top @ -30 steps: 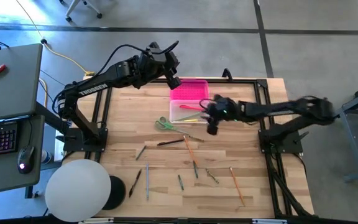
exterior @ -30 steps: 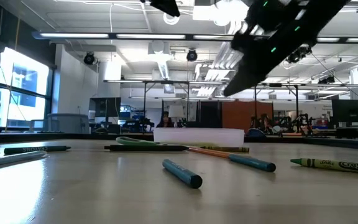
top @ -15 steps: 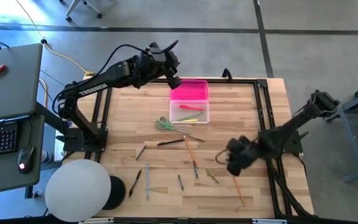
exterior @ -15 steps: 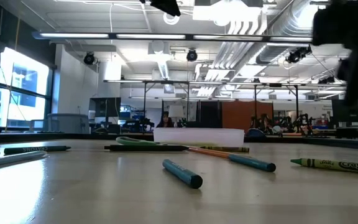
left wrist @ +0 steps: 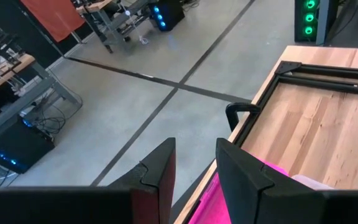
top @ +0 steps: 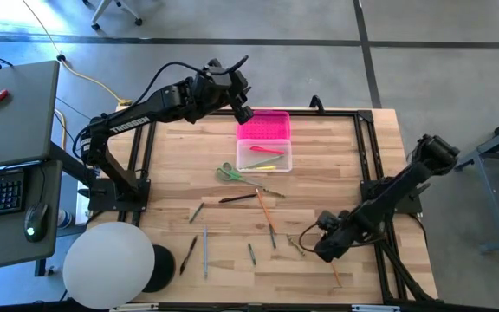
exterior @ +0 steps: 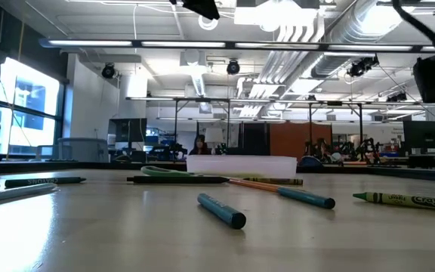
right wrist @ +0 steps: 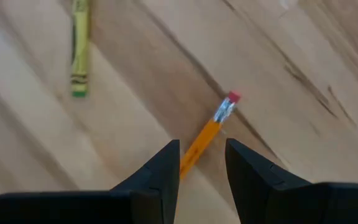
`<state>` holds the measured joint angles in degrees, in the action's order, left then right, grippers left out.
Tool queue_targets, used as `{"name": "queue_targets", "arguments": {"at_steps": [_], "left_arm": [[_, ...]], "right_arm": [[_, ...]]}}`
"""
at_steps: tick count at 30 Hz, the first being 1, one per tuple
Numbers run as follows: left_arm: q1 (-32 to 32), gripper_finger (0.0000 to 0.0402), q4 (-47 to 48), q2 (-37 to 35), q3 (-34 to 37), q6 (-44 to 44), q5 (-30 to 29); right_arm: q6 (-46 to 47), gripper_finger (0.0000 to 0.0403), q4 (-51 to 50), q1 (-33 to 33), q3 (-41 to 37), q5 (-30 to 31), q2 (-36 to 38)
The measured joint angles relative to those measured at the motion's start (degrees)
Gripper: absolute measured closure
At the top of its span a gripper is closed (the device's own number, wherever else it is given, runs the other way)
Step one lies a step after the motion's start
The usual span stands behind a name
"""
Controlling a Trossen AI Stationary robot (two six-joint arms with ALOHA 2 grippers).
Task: Pick & place school supplies into a supply box
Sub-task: Put the right yellow pencil into the supply box
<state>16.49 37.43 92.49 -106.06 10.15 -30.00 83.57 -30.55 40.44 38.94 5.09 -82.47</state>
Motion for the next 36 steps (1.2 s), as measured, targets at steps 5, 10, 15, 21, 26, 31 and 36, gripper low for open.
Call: {"name": "queue_targets", "arguments": {"at_steps": [5, 10, 15, 21, 26, 31, 36], "left_arm": [[0.0, 0.0254, 0.0, 0.0, 0.0, 0.0, 0.0], [0.0, 0.0254, 0.0, 0.0, 0.0, 0.0, 0.0], [0.0, 0.0254, 0.0, 0.0, 0.0, 1.2, 0.0], [0.0, 0.0254, -0.1, 0.0, 0.0, 1.5, -0.1], [0.0, 0.0254, -0.1, 0.0, 0.0, 1.6, -0.1], [0.0, 0.0254, -0.1, 0.0, 0.0, 1.6, -0.1], [0.0, 0.0254, -0.1, 0.0, 0.0, 1.6, -0.1]], "right_arm": [[-0.2, 0.0295, -0.3, -1.9, 0.0, 1.5, -1.7], [-4.3, 0.0295, -0.3, -3.5, 0.2, 2.5, -4.0], [-6.9, 0.0306, -0.5, -4.9, 0.3, 2.2, -7.0], [-6.6, 0.0361, -0.5, -5.0, 0.3, 2.9, -7.7], [-7.4, 0.0397, -0.3, -5.0, 0.2, 3.5, -7.7], [-9.0, 0.0388, -0.8, -5.0, 0.2, 5.1, -7.8], [-13.3, 0.0387, 0.7, -5.6, 0.0, 8.0, -8.0]]}}
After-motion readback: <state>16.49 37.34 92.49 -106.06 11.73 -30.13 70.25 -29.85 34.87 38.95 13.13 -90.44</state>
